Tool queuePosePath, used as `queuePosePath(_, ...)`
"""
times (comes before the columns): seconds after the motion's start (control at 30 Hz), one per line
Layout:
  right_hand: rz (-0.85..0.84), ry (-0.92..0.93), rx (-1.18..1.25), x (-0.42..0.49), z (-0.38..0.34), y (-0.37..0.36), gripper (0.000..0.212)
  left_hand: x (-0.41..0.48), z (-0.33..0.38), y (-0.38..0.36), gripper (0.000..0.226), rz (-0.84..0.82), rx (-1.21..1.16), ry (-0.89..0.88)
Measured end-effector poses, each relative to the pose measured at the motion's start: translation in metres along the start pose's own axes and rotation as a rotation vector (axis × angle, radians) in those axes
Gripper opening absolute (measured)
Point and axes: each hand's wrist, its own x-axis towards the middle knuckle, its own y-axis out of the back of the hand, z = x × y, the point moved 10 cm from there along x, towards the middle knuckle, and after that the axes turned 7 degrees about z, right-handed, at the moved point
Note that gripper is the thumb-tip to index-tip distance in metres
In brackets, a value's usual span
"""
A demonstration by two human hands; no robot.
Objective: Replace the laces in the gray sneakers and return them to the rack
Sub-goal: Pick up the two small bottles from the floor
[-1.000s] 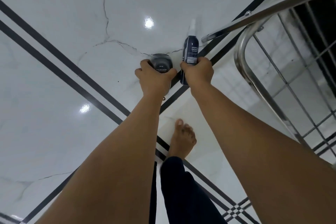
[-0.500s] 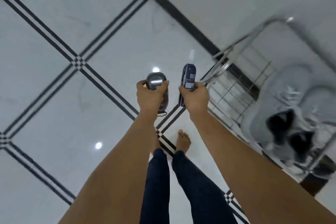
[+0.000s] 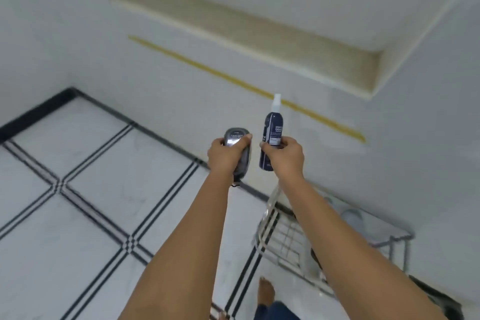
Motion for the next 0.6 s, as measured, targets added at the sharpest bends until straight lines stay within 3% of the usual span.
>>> queuePosePath(0.2, 0.128, 0.109, 0.123, 0.056, -0.091, 0.058, 0.031, 0.008, 0.109, -0.063, 0.065, -0.084, -0.024, -0.131)
queuePosePath(0.33, 0.206, 0.180, 0.182, 0.112, -0.137, 0.096, 0.029, 0.013, 0.182, -0.131, 0.079, -0.139, -0.023, -0.238)
queuePosePath(0.43, 0.247, 0.185, 0.187, 0.155, -0.154, 0.113, 0.031, 0.024, 0.214, -0.183, 0.087, -0.157, 0.020, -0.279)
queuePosePath(0.53, 0.275, 0.210, 0.169, 0.190, -0.164, 0.126, 0.030, 0.039, 0.226, -0.227, 0.061, -0.174, 0.075, -0.309)
queuePosePath(0.6, 0.296, 0.217, 0.150, 0.210, -0.164, 0.135, 0.029, 0.051, 0.225, -0.252, 0.061, -0.175, 0.132, -0.308)
